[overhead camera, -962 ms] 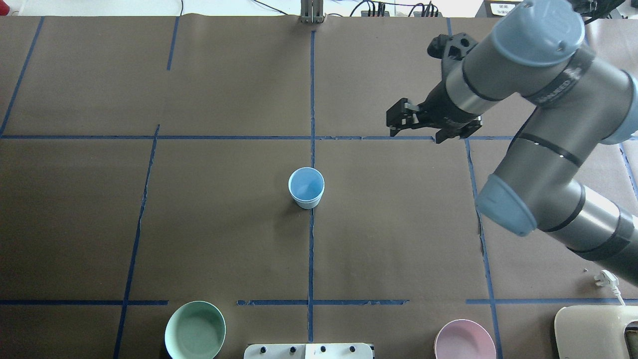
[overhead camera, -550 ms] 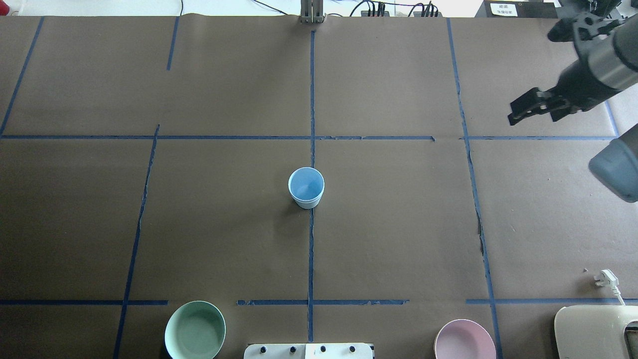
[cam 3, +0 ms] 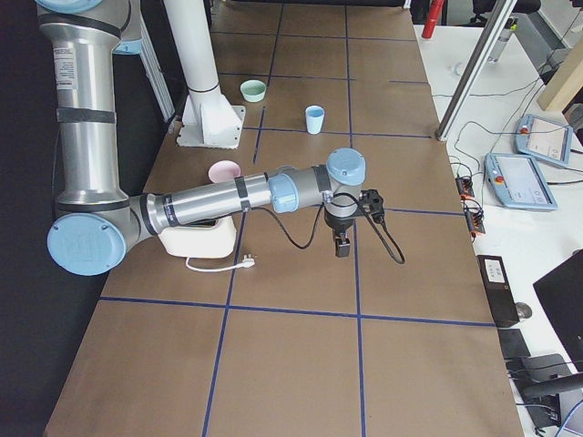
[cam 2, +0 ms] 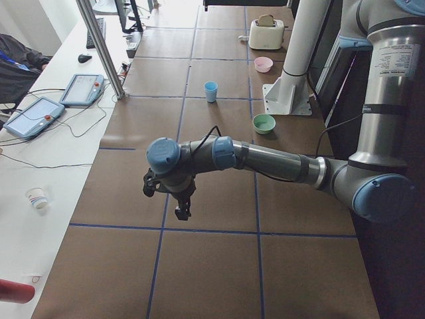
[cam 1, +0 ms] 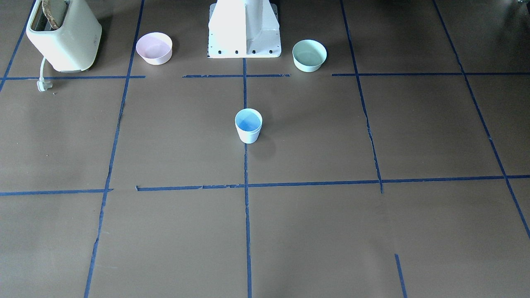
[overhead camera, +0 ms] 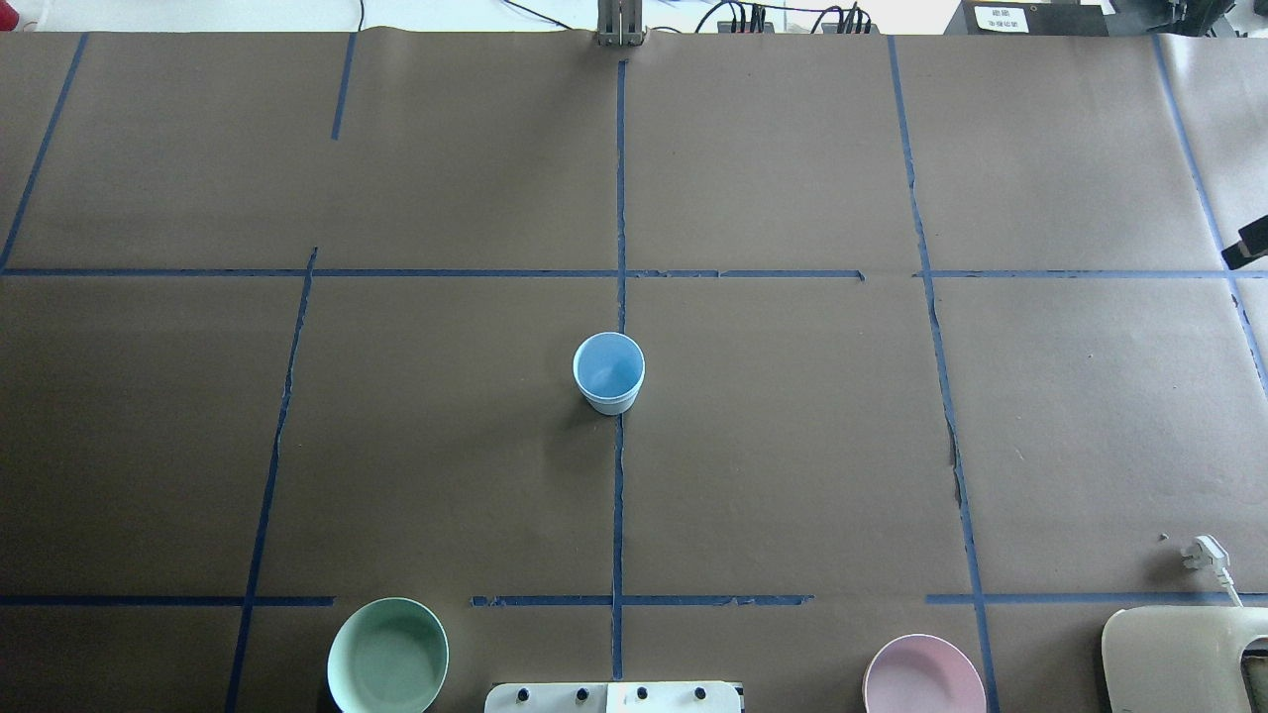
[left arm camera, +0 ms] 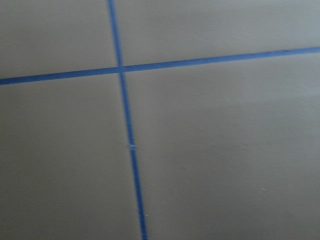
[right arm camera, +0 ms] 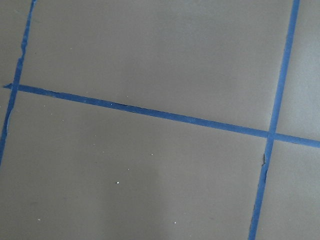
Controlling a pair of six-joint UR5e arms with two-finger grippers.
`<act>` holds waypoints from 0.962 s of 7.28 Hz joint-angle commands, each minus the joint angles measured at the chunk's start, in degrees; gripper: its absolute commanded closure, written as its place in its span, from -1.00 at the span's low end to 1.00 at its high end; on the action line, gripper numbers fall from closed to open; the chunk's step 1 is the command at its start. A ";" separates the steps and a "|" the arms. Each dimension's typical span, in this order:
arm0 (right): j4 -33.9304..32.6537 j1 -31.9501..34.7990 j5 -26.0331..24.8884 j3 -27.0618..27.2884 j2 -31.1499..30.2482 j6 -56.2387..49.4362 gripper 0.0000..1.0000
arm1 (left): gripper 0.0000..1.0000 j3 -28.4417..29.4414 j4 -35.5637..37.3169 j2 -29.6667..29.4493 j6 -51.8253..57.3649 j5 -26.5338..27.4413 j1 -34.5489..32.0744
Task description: Stack blue cups with both arms
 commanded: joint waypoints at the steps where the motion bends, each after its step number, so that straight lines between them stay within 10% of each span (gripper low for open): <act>1: 1.27 2.68 -0.35 -2.20 -3.84 -0.88 -1.00 | -1.00 11.03 -13.49 0.32 -1.68 -0.19 -0.70; 7: 4.01 8.22 1.66 -8.28 -4.31 -0.44 -1.00 | -1.00 10.90 -19.42 0.15 -6.17 6.13 -0.17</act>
